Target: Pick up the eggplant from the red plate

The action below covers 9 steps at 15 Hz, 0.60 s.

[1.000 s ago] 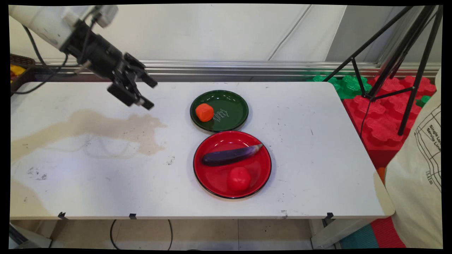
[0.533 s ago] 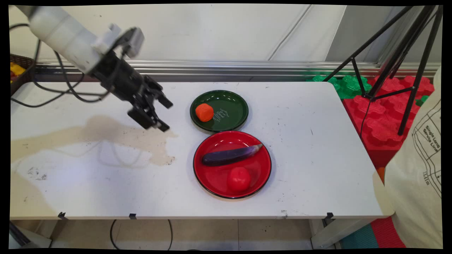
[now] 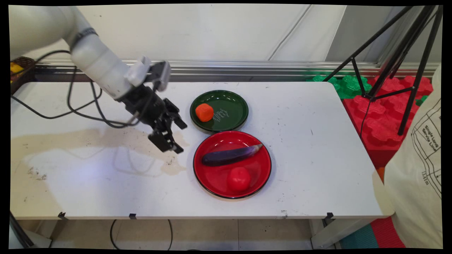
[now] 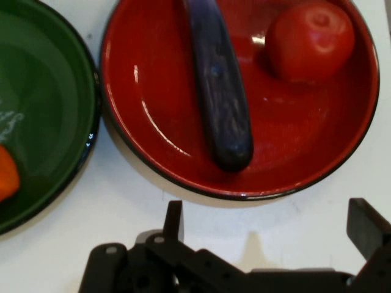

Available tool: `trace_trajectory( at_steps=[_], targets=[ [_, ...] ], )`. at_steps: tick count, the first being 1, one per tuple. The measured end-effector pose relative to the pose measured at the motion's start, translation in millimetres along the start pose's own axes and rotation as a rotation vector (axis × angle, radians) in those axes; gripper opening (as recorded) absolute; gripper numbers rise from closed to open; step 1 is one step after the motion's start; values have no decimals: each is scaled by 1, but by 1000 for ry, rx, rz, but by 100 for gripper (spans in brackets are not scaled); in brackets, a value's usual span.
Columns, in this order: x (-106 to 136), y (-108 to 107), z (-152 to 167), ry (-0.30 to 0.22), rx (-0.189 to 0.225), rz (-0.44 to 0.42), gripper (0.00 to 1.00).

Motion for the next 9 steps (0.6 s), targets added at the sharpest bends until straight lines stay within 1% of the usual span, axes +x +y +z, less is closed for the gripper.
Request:
trace_trajectory(
  at_steps=[5, 9],
  targets=[
    [5, 2, 39, -43, -24, 54, 100],
    [10, 1, 68, -62, -31, 86, 100]
  ],
)
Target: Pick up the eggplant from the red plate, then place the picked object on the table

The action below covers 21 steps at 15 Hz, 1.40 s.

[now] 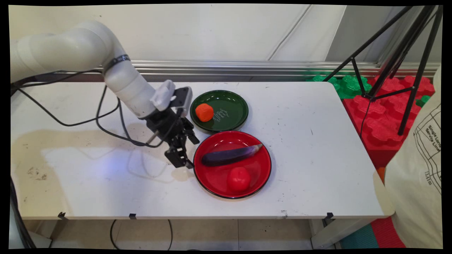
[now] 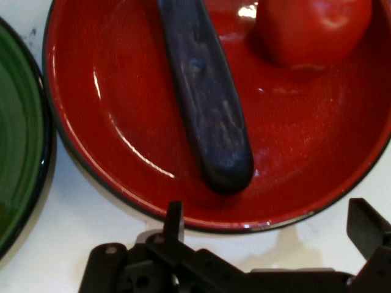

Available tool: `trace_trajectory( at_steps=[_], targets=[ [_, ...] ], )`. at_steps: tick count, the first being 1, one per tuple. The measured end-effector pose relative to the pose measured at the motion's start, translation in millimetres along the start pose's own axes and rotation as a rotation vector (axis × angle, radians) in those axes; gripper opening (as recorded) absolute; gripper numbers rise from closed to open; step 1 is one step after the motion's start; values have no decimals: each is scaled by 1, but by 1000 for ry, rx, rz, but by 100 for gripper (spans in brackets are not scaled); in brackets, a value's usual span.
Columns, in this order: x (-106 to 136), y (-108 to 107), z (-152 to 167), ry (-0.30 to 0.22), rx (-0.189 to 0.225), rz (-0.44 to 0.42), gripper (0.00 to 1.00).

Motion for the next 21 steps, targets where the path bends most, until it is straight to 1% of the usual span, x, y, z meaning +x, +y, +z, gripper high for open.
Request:
trace_trajectory(
  at_steps=[6, 13, 14, 21],
  targets=[
    [11, -6, 29, -2, 2, 32, 100],
    [17, -12, 51, -3, 8, 58, 100],
    [18, -13, 53, -1, 9, 61, 0],
    [21, -16, 61, 6, 11, 65, 0]
  ],
)
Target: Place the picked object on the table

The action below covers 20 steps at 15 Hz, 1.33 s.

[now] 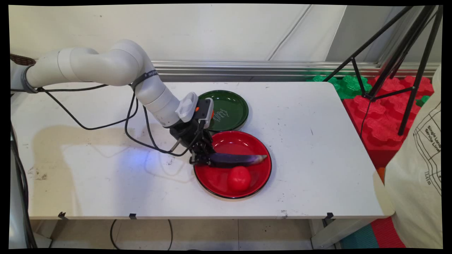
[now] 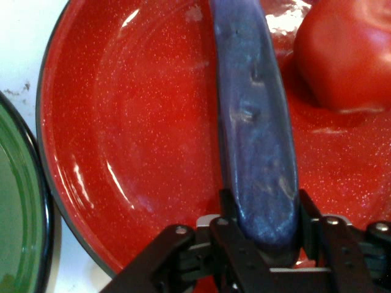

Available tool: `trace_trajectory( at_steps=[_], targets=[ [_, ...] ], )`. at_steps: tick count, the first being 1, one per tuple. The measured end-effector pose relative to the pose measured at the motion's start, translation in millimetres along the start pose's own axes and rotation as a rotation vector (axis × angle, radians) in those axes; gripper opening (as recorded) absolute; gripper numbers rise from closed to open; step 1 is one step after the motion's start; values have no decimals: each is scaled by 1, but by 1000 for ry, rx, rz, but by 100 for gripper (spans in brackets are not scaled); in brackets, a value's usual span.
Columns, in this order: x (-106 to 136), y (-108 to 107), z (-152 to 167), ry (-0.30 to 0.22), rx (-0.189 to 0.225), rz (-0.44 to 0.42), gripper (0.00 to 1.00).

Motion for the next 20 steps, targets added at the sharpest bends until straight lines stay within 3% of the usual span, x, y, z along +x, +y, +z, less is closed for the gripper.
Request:
trace_trajectory(
  at_steps=[10, 20],
  targets=[
    [-3, -2, -18, 21, 13, -53, 0],
    [-17, 9, -90, 24, 16, -12, 0]
  ],
)
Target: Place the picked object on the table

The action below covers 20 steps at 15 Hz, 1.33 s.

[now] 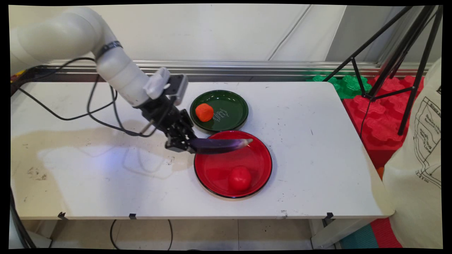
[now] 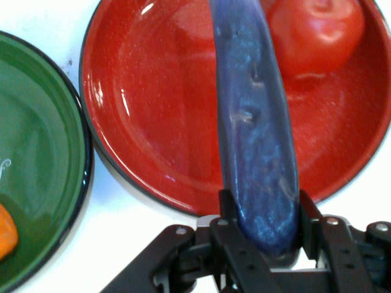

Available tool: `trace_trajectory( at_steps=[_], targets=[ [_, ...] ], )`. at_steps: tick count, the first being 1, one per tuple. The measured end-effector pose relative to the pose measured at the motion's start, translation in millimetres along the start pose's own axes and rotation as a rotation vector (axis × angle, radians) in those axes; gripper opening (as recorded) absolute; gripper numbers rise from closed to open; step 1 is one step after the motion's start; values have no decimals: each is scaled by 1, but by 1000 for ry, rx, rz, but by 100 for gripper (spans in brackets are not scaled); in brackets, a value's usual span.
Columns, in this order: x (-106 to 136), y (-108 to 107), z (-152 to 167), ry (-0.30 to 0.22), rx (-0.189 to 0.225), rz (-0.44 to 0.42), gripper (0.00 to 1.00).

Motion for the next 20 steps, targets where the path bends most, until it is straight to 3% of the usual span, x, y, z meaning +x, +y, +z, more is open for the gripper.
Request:
trace_trajectory(
  at_steps=[5, 11, 20],
  targets=[
    [-11, 6, -32, -20, -6, 38, 0],
    [-39, 6, -76, -84, -12, 102, 0],
    [-81, 0, -92, -183, -16, 172, 0]
  ],
)
